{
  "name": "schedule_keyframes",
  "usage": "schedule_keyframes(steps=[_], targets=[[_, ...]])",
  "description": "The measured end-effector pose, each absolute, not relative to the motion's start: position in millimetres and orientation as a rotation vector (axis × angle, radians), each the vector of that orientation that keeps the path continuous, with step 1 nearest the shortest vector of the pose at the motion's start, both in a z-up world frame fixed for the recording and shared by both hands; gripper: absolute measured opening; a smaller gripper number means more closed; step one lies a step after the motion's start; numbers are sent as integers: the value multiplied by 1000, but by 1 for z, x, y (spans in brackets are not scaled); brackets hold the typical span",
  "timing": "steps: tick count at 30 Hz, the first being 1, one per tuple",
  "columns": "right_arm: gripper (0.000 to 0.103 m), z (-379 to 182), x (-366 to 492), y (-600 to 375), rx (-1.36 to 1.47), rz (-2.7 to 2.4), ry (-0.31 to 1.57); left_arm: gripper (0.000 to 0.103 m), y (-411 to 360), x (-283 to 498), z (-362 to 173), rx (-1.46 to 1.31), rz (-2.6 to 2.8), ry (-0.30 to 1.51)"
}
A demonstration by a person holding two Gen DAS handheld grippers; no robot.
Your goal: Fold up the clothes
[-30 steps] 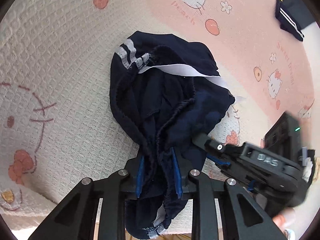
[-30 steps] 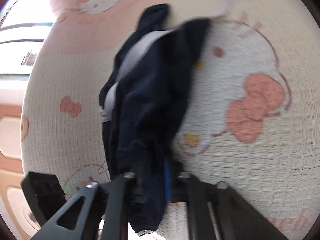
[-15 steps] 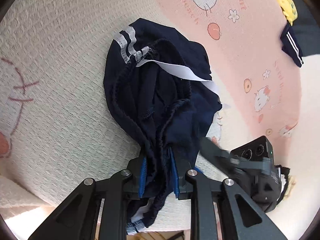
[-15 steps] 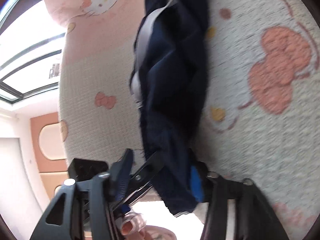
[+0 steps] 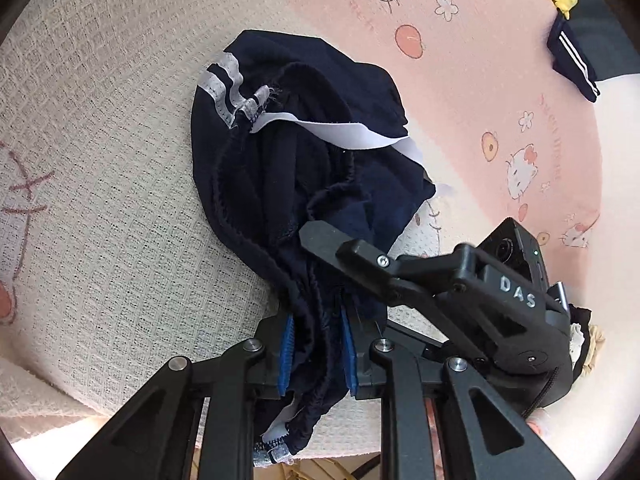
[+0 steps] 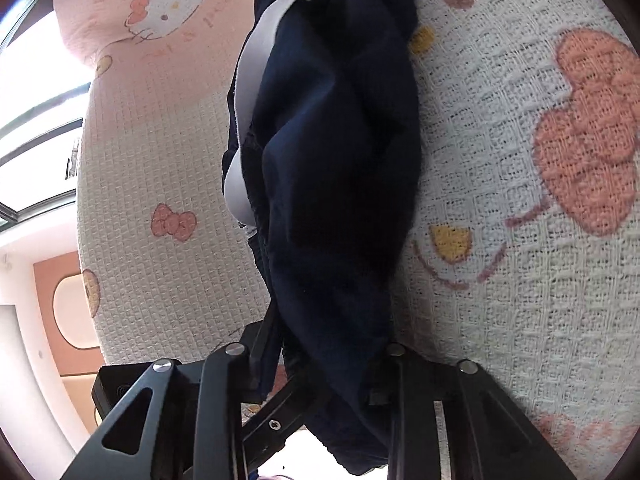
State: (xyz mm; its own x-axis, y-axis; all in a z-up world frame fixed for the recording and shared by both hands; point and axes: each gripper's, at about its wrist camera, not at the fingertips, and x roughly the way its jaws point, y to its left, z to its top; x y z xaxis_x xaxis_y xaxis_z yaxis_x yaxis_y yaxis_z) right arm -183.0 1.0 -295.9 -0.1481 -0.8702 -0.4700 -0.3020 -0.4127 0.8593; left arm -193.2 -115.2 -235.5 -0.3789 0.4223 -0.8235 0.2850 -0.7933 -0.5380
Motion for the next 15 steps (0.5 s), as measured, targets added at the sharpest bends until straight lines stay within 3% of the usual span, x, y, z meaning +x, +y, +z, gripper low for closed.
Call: schedule_keyframes(steps=[8, 15], targets=[[20, -277, -181, 6, 1655, -1683, -1219, 18, -102, -211, -245, -1721, 2345, -949], [19, -264, -179, 17, 1625, -1749, -1275, 18, -72, -235, -243, -1696, 2320, -872]])
